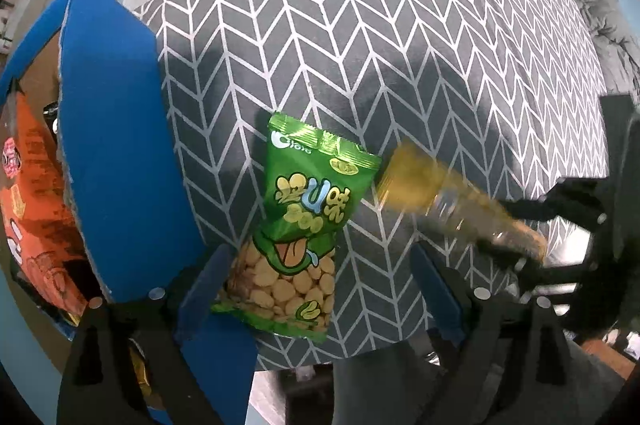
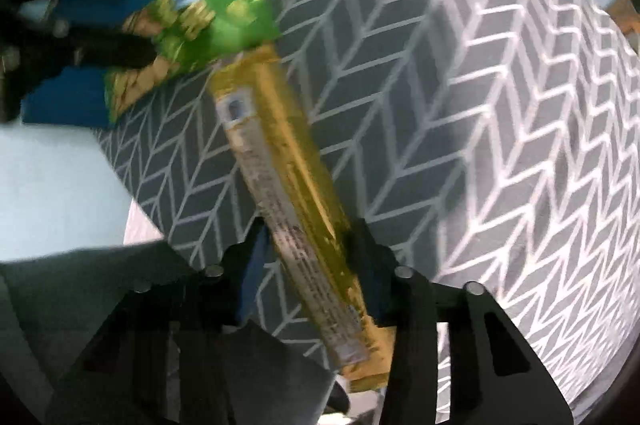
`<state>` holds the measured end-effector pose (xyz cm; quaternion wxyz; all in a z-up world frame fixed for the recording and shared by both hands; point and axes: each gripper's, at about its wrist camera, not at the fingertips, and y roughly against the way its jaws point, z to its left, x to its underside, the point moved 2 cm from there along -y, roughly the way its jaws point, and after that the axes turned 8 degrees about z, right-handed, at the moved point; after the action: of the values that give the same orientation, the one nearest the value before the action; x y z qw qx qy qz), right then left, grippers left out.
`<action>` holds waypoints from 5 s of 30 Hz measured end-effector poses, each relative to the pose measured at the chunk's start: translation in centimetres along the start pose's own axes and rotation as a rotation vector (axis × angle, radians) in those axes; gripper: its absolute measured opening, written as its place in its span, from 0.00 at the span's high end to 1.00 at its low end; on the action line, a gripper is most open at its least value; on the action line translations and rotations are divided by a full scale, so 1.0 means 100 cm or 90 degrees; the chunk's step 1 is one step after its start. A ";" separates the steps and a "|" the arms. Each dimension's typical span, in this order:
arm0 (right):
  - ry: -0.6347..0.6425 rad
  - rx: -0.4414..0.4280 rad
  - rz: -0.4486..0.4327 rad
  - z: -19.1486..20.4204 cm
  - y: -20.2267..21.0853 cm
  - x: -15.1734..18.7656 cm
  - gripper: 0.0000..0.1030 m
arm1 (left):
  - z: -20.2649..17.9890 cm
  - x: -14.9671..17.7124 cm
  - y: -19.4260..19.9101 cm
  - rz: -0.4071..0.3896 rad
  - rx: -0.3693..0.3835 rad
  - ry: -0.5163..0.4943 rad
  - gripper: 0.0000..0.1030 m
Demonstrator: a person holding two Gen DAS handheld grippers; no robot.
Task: Organize snacks
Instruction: 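Grasp the green peanut bag with the left tool while the right tool grasps the gold bar, then lift both held snacks and carry them over the cardboard box, then open both tools to drop the green bag and gold bar into the box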
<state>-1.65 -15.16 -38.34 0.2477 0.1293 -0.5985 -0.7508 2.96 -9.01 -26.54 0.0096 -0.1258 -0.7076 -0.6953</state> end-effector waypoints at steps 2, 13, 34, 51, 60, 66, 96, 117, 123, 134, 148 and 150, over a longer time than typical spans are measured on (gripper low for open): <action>-0.048 -0.008 -0.020 -0.015 0.008 0.000 0.72 | -0.003 -0.003 -0.002 0.006 -0.008 -0.006 0.08; -0.263 -0.077 -0.076 -0.085 0.023 0.009 0.69 | -0.022 -0.017 -0.022 0.025 -0.065 -0.013 0.01; -0.311 -0.037 -0.054 -0.068 0.006 0.005 0.53 | -0.016 -0.029 -0.088 0.100 -0.048 0.009 0.12; -0.271 0.002 -0.071 -0.038 0.022 -0.021 0.74 | 0.025 -0.003 -0.062 0.053 0.093 0.125 0.57; -0.239 -0.020 -0.093 -0.028 0.057 -0.032 0.74 | 0.046 0.018 -0.024 0.015 0.129 0.125 0.62; -0.214 -0.033 -0.111 -0.017 0.086 -0.034 0.74 | 0.063 0.039 0.001 -0.016 0.156 0.129 0.64; -0.037 -0.056 -0.146 0.122 0.150 -0.121 0.74 | 0.162 0.090 0.093 -0.164 0.144 0.267 0.64; 0.012 -0.113 -0.103 0.228 0.105 -0.212 0.73 | 0.259 0.105 0.054 -0.152 0.093 0.359 0.63; 0.028 -0.090 -0.098 0.239 0.102 -0.210 0.68 | 0.263 0.109 0.048 -0.144 0.090 0.380 0.40; 0.050 -0.022 -0.152 0.242 0.142 -0.199 0.47 | 0.257 0.126 0.082 -0.195 0.084 0.384 0.23; 0.056 0.027 -0.230 0.231 0.197 -0.170 0.38 | 0.226 0.144 0.153 -0.288 0.025 0.333 0.15; 0.055 0.032 -0.238 0.229 0.202 -0.168 0.38 | 0.222 0.148 0.161 -0.299 0.024 0.334 0.14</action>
<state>5.67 9.48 -14.86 0.1261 0.2765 -0.5715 -0.7623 -4.74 15.36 -8.71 0.0329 0.2233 -0.7032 -0.6742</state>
